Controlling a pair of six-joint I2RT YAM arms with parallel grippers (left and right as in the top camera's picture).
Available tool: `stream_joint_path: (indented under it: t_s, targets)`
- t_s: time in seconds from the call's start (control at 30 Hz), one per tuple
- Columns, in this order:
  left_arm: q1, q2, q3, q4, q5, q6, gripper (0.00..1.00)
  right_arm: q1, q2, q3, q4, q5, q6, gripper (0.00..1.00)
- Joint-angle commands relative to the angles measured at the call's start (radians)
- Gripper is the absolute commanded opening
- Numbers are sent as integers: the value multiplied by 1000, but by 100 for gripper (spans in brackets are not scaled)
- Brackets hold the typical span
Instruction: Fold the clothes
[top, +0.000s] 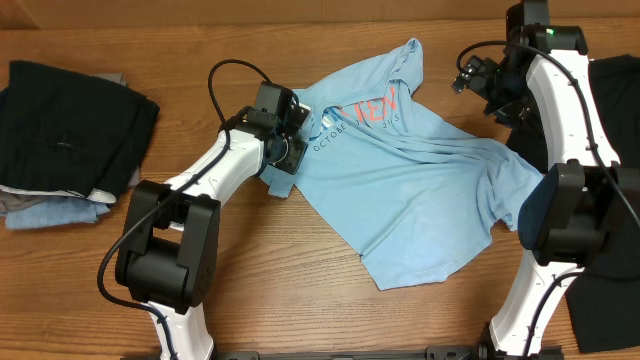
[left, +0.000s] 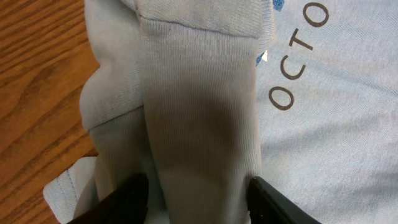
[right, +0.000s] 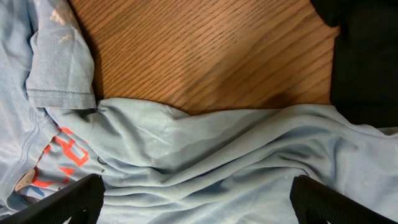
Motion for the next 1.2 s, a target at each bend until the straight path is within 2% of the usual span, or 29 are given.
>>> stream_joint_path:
  t_s: [0.0, 0.13, 0.17, 0.27, 0.3, 0.37, 0.5, 0.6, 0.8, 0.83, 0.93, 1.03, 1.17]
  targets:
    - [-1, 8, 14, 0, 0, 26, 46, -1, 3, 1, 4, 5, 4, 100]
    - [0, 8, 14, -3, 32, 26, 32, -1, 3, 1, 4, 5, 5, 100]
    - [0, 8, 14, -3, 32, 25, 33, -1, 3, 1, 4, 5, 4, 100]
    - [0, 8, 14, -3, 32, 25, 47, -1, 3, 1, 4, 5, 5, 100]
    - [0, 8, 13, -4, 31, 25, 56, -1, 3, 1, 4, 5, 4, 100]
    - [0, 8, 13, -3, 32, 25, 57, -1, 3, 1, 4, 5, 4, 100]
    - [0, 10, 11, -3, 32, 14, 49, -1, 3, 1, 4, 5, 4, 100]
    - [0, 10, 2, 3, 31, 2, 36, -1, 3, 1, 4, 5, 4, 100]
    - [0, 10, -9, 15, 31, -9, 29, -1, 3, 1, 3, 5, 4, 100]
    - [0, 10, -9, 16, 31, -8, 24, -1, 3, 1, 3, 5, 4, 100]
    - [0, 10, -9, 16, 31, -8, 18, -1, 3, 1, 4, 5, 5, 100]
    - [0, 10, -9, 15, 31, -12, 19, -1, 3, 1, 3, 5, 5, 100]
    - [0, 11, -10, 35, 8, -12, 32, -1, 3, 1, 3, 5, 5, 100]
